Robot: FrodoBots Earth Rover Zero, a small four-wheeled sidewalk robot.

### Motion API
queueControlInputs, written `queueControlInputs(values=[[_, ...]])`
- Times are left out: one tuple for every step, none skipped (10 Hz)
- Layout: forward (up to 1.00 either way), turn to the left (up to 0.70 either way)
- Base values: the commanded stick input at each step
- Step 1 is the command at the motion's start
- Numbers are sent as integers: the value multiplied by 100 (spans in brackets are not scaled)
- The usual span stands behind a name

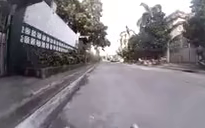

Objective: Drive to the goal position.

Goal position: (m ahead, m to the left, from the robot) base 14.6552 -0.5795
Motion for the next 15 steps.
queueControlInputs(values=[[100,0],[100,0],[100,0],[100,0],[100,0],[100,0],[100,0],[100,0],[100,0],[100,0],[100,0],[100,0],[100,0],[100,0],[100,0]])
